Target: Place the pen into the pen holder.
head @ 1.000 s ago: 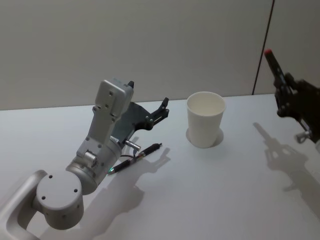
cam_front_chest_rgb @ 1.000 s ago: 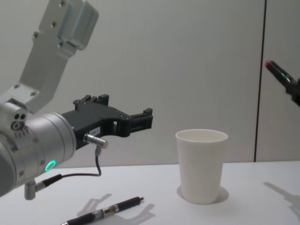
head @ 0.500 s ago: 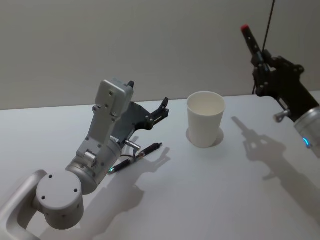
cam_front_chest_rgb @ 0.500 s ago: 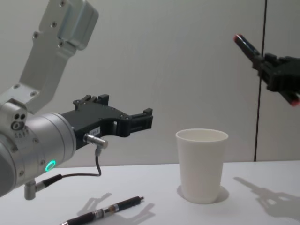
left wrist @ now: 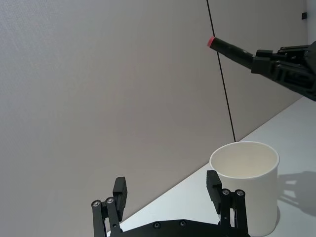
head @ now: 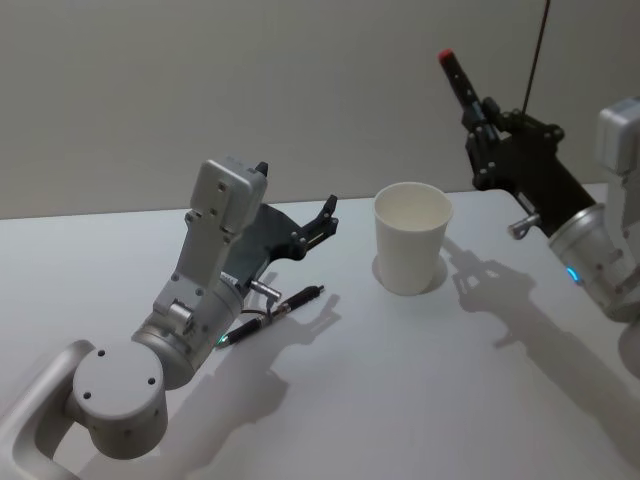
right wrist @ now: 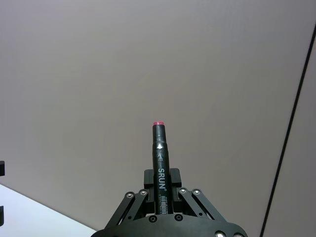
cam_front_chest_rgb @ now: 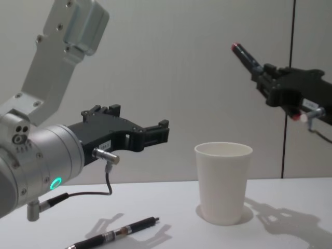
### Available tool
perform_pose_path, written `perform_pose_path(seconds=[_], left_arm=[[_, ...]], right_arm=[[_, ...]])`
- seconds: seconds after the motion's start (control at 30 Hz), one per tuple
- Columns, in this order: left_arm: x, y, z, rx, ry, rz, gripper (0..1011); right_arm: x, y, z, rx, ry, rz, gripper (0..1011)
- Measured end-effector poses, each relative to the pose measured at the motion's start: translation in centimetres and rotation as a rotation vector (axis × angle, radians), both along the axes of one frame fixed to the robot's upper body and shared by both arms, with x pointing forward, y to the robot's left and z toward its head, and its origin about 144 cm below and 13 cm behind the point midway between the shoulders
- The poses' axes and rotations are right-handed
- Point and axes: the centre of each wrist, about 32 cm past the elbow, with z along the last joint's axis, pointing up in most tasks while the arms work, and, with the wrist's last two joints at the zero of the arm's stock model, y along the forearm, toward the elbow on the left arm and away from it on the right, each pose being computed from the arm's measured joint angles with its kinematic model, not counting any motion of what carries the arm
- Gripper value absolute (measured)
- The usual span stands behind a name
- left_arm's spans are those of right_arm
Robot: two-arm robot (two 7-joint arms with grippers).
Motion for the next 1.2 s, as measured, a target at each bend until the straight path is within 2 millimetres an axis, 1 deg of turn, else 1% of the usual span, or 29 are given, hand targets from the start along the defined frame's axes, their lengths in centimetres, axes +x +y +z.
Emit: perform_pose_path(seconds=[0.57, 1.2], left_arm=[[0.0, 0.0, 0.0, 0.0, 0.0, 0.0, 1001], [0.0, 0.0, 0.0, 0.0, 0.0, 0.0, 1001]], right_arm=[[2.3, 2.3, -1.6, -0.024, -0.026, 0.042, 176], [3.6, 4.3, -3.4, -0.034, -0.037, 0.088, 175]])
